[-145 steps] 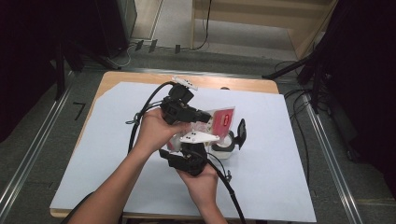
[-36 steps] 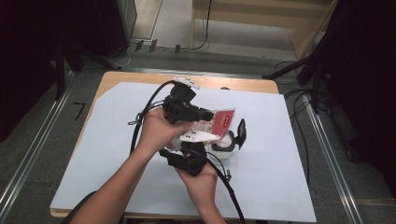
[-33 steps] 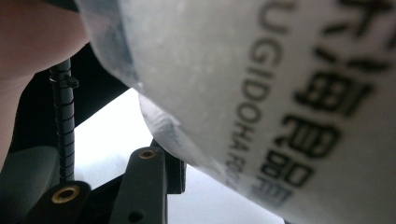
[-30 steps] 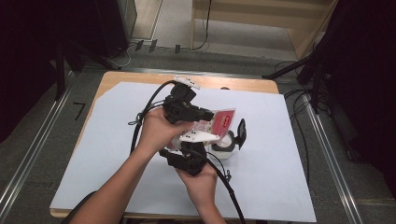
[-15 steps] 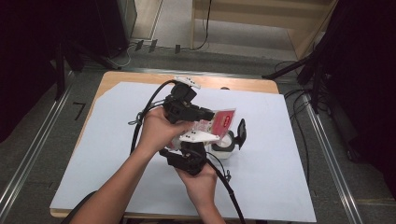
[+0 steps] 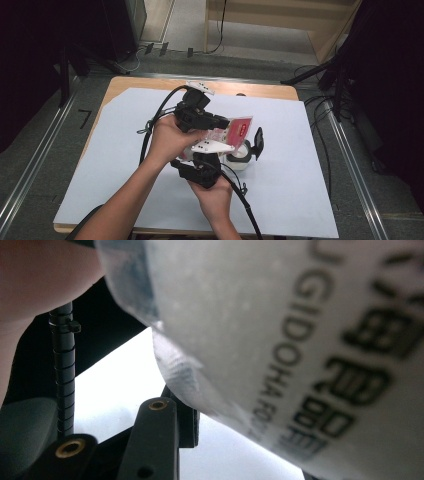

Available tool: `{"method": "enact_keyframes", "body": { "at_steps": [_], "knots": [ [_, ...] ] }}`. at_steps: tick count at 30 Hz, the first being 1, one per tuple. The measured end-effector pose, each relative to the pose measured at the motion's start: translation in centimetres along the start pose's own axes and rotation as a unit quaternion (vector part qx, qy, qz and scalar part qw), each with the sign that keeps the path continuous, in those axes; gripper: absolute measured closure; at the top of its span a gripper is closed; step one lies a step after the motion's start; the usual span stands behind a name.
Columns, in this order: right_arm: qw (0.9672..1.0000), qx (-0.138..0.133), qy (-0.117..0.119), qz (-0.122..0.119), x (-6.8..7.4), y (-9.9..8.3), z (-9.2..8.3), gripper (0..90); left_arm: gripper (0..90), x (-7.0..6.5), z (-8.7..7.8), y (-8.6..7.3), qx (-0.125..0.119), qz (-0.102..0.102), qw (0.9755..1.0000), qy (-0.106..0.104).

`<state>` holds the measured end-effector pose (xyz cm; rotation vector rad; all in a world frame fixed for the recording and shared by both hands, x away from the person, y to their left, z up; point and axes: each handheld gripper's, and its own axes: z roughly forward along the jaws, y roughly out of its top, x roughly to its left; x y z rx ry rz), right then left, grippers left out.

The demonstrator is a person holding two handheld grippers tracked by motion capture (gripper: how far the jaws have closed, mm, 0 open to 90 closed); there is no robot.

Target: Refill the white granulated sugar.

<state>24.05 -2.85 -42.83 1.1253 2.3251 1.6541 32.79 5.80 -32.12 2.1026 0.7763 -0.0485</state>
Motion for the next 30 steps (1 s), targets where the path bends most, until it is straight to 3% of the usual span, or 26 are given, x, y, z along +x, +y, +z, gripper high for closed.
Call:
{"method": "enact_keyframes", "body": {
  "at_steps": [30],
  "knots": [
    [1.0000,-0.002,0.000,0.005,0.02,0.04,-0.09,64.3,81.4,-0.21,-0.01,0.06,-0.003,0.002,1.0000,0.001]
  ]
}}
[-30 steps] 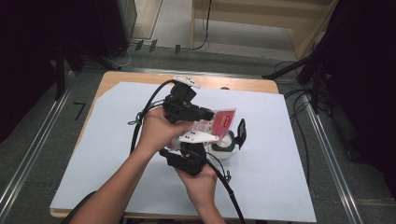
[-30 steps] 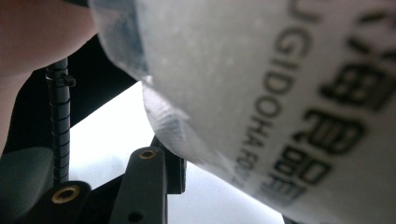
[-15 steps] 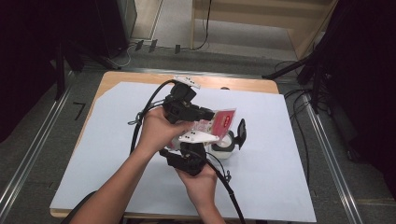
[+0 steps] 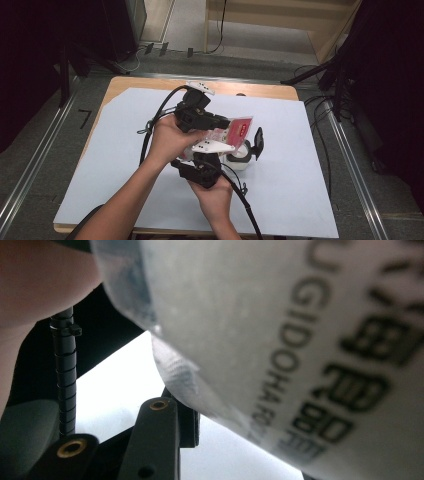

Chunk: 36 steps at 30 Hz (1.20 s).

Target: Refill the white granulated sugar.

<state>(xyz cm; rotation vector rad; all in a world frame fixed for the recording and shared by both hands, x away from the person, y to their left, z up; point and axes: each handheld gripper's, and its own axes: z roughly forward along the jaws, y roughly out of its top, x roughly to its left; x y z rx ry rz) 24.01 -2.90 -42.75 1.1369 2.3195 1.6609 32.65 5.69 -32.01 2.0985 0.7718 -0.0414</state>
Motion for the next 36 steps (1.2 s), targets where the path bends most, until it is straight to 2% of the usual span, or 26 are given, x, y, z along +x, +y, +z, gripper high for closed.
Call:
{"method": "enact_keyframes", "body": {
  "at_steps": [11,16,19,36],
  "knots": [
    [0.9999,-0.003,0.003,0.014,-0.10,0.22,-0.11,64.4,81.5,-0.07,0.18,0.51,0.011,0.002,0.9999,-0.001],
    [1.0000,-0.002,-0.002,0.009,-0.10,0.40,-0.07,64.0,82.0,0.38,0.34,0.80,0.017,-0.006,0.9998,-0.010],
    [1.0000,-0.003,-0.006,0.007,-0.02,0.43,-0.11,63.6,82.5,0.34,0.33,0.96,0.024,-0.007,0.9996,-0.008],
    [0.9999,-0.003,-0.010,0.002,0.13,0.33,-0.11,64.2,83.1,0.26,0.27,0.76,0.020,-0.004,0.9998,-0.008]
  ]
}}
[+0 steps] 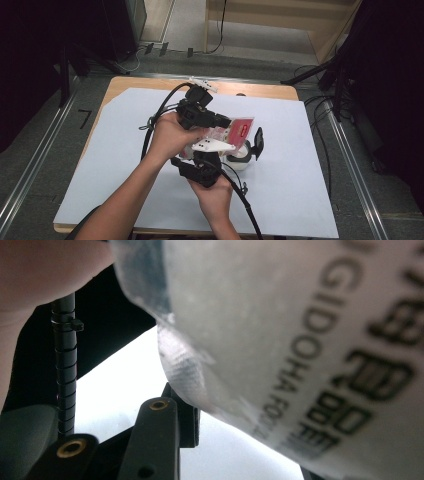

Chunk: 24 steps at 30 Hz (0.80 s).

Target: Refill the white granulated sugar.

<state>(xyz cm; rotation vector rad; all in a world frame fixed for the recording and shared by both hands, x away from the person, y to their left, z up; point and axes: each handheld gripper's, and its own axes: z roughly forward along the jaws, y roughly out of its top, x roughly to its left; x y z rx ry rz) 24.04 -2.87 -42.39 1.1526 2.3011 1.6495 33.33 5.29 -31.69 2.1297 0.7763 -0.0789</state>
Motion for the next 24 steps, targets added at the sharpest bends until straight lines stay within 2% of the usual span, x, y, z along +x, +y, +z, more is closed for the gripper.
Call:
{"method": "enact_keyframes", "body": {
  "at_steps": [12,19,24],
  "knots": [
    [1.0000,0.006,-0.003,-0.002,-0.07,0.01,-0.27,63.9,83.3,0.01,0.24,0.19,0.004,0.000,1.0000,-0.002],
    [1.0000,0.006,0.001,0.007,-0.33,0.18,-0.54,64.1,83.3,0.07,0.60,0.69,0.013,-0.001,0.9999,-0.006],
    [0.9999,0.009,0.002,0.004,-0.39,0.28,-0.62,64.0,83.2,0.21,0.64,0.85,0.016,-0.009,0.9998,-0.007]
  ]
}}
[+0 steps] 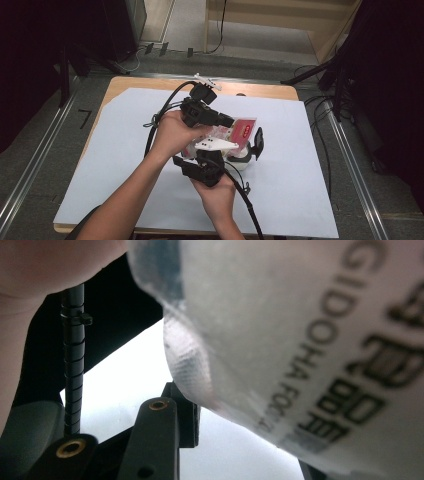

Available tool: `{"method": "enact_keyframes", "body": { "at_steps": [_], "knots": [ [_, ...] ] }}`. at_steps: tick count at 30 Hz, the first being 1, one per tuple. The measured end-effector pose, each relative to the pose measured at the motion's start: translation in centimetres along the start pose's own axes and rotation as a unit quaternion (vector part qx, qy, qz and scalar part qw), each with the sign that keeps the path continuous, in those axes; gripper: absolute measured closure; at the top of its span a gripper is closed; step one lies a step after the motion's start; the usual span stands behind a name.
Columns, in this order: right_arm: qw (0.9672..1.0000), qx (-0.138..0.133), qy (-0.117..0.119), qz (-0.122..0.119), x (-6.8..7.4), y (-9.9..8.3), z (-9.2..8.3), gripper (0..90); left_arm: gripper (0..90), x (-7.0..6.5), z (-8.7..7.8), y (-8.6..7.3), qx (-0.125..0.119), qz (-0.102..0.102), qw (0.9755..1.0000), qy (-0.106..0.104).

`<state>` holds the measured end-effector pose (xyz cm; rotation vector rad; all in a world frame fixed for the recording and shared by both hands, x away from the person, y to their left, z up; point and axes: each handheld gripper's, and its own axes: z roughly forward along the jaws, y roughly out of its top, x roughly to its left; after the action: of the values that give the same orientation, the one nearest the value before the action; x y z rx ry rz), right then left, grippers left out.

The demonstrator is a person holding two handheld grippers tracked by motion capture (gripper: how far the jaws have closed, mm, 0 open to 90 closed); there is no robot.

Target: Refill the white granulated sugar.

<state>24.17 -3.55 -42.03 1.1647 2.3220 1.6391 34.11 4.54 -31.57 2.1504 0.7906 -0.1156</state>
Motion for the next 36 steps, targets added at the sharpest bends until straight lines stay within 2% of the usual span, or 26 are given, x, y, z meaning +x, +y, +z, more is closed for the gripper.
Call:
{"method": "enact_keyframes", "body": {
  "at_steps": [10,24,30,33,36],
  "knots": [
    [1.0000,-0.001,-0.003,-0.008,0.1,0.0,0.1,63.9,83.2,0.3,-0.1,-0.1,-0.002,0.003,1.0000,-0.004],
    [1.0000,0.000,-0.003,-0.007,0.2,0.4,0.2,64.0,82.9,0.4,-0.3,0.3,0.000,-0.003,1.0000,-0.005],
    [0.9999,-0.006,-0.004,-0.011,0.3,0.6,0.2,63.5,82.9,0.2,-0.5,0.8,0.007,0.001,1.0000,0.001],
    [0.9999,-0.010,-0.005,-0.012,0.3,0.8,0.1,62.3,82.9,0.1,-0.6,0.9,0.001,0.004,1.0000,0.000],
    [0.9998,-0.013,-0.005,-0.013,0.3,0.9,0.1,62.4,82.9,0.0,-0.6,1.0,0.005,0.012,0.9999,0.003]
  ]
}}
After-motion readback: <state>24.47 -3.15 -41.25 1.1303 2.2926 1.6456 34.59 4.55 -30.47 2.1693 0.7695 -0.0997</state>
